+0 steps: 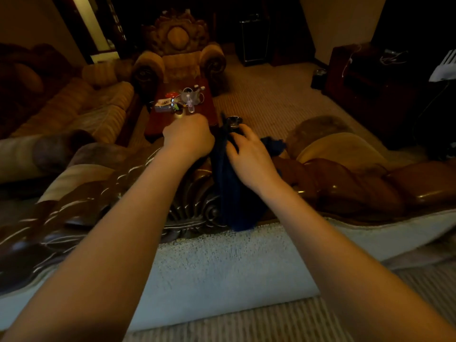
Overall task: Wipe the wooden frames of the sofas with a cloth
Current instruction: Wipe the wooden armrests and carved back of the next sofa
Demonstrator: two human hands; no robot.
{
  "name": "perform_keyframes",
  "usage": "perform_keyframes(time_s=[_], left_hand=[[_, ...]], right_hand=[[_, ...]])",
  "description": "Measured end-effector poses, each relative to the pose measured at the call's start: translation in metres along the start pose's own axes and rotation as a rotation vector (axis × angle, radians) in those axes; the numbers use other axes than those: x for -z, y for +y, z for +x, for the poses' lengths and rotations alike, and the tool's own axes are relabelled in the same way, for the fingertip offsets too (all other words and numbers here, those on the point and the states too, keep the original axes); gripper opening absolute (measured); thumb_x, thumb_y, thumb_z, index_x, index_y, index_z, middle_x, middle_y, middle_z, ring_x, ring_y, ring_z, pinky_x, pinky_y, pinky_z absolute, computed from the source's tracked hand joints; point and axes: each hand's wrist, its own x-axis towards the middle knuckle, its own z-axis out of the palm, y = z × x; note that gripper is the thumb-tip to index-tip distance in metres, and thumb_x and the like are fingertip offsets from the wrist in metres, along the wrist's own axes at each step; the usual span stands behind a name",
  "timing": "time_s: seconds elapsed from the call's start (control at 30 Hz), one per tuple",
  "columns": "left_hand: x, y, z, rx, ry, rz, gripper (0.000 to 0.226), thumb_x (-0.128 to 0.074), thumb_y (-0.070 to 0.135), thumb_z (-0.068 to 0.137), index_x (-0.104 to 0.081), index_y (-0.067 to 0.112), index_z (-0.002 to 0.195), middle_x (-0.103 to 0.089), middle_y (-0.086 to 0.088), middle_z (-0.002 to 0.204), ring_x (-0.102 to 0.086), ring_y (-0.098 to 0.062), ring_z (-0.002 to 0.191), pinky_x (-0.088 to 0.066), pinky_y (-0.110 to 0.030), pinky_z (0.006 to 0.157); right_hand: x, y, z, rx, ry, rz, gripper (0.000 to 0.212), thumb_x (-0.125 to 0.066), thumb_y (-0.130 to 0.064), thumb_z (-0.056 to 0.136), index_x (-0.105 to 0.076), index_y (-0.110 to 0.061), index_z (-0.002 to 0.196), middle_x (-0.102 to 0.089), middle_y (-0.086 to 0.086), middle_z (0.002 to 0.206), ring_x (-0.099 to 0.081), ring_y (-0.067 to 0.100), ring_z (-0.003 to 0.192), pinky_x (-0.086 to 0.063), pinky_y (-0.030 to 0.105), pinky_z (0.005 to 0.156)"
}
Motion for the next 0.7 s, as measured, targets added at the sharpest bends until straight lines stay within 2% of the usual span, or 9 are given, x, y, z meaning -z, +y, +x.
perform_keyframes(time_s=[0.1, 0.17, 0.23, 0.3, 0.37, 0.5, 0.57, 0.63, 0.7], left_hand=[[0.013, -0.011, 0.002, -0.027, -0.058, -0.110, 0.028, -0.046, 0.007, 0.091, -0.056, 0.005, 0.118, -0.056, -0.015, 0.118, -0.050, -0.026, 0.099, -0.039, -0.031, 0.077], [0.019, -0.023, 0.000, -0.044, -0.085, -0.215, 0.033, -0.047, 0.006, 0.092, -0.055, 0.009, 0.124, -0.054, -0.012, 0.124, -0.049, -0.022, 0.102, -0.038, -0.028, 0.078], [0.015, -0.034, -0.005, -0.066, -0.027, -0.260, 0.033, -0.045, 0.008, 0.094, -0.056, 0.012, 0.125, -0.055, -0.009, 0.121, -0.052, -0.021, 0.101, -0.039, -0.026, 0.075], [0.008, -0.039, -0.009, -0.061, 0.067, -0.294, 0.029, -0.041, 0.011, 0.095, -0.061, 0.011, 0.115, -0.059, -0.007, 0.106, -0.053, -0.019, 0.085, -0.039, -0.025, 0.063], [0.004, -0.039, -0.010, -0.054, 0.115, -0.307, 0.028, -0.041, 0.010, 0.093, -0.064, 0.008, 0.109, -0.060, -0.009, 0.098, -0.054, -0.021, 0.081, -0.040, -0.028, 0.060], [0.002, -0.038, -0.006, -0.044, 0.117, -0.296, 0.027, -0.040, 0.012, 0.094, -0.062, 0.006, 0.107, -0.060, -0.010, 0.099, -0.055, -0.024, 0.084, -0.041, -0.030, 0.064], [0.001, -0.038, -0.006, -0.037, 0.121, -0.290, 0.025, -0.040, 0.013, 0.094, -0.061, 0.006, 0.106, -0.056, -0.009, 0.094, -0.053, -0.021, 0.081, -0.038, -0.028, 0.060], [0.001, -0.038, -0.007, -0.032, 0.121, -0.304, 0.025, -0.040, 0.012, 0.093, -0.060, 0.006, 0.106, -0.055, -0.008, 0.092, -0.052, -0.021, 0.079, -0.037, -0.028, 0.057], [-0.001, -0.039, -0.007, -0.040, 0.139, -0.321, 0.024, -0.040, 0.010, 0.092, -0.060, 0.005, 0.102, -0.054, -0.008, 0.090, -0.050, -0.021, 0.078, -0.036, -0.028, 0.058]], right_hand=[[0.006, -0.003, 0.011, -0.109, -0.148, -0.209, 0.036, -0.034, -0.026, 0.099, -0.052, -0.010, 0.072, -0.057, 0.013, 0.092, -0.054, 0.036, 0.096, -0.036, 0.041, 0.068], [0.012, -0.003, -0.014, -0.059, -0.093, -0.159, 0.032, -0.035, -0.022, 0.098, -0.056, -0.008, 0.079, -0.055, 0.008, 0.089, -0.055, 0.031, 0.091, -0.038, 0.039, 0.067], [0.008, -0.005, -0.054, 0.053, 0.099, -0.116, 0.034, -0.035, -0.024, 0.096, -0.063, -0.006, 0.104, -0.058, 0.008, 0.109, -0.055, 0.026, 0.096, -0.045, 0.040, 0.077], [0.000, -0.012, -0.082, 0.126, 0.225, -0.067, 0.037, -0.034, -0.022, 0.093, -0.063, -0.001, 0.103, -0.059, 0.012, 0.105, -0.056, 0.027, 0.091, -0.045, 0.038, 0.074], [-0.003, -0.015, -0.076, 0.101, 0.267, -0.022, 0.037, -0.033, -0.020, 0.092, -0.062, 0.002, 0.094, -0.058, 0.017, 0.096, -0.055, 0.030, 0.085, -0.042, 0.035, 0.071], [0.003, -0.010, -0.003, -0.087, -0.070, -0.044, 0.031, -0.032, -0.011, 0.099, -0.058, 0.005, 0.104, -0.057, 0.021, 0.109, -0.052, 0.034, 0.103, -0.035, 0.034, 0.079], [0.002, -0.006, 0.036, -0.216, -0.238, 0.012, 0.031, -0.031, -0.011, 0.100, -0.059, 0.003, 0.095, -0.058, 0.017, 0.096, -0.054, 0.028, 0.097, -0.034, 0.033, 0.076], [-0.002, -0.010, 0.045, -0.245, -0.270, 0.028, 0.037, -0.032, -0.016, 0.100, -0.055, -0.007, 0.072, -0.051, 0.005, 0.075, -0.050, 0.023, 0.081, -0.032, 0.033, 0.072], [-0.002, -0.021, 0.021, -0.179, -0.187, 0.044, 0.040, -0.034, -0.029, 0.096, -0.051, -0.015, 0.062, -0.051, 0.004, 0.070, -0.050, 0.024, 0.074, -0.034, 0.037, 0.069]])
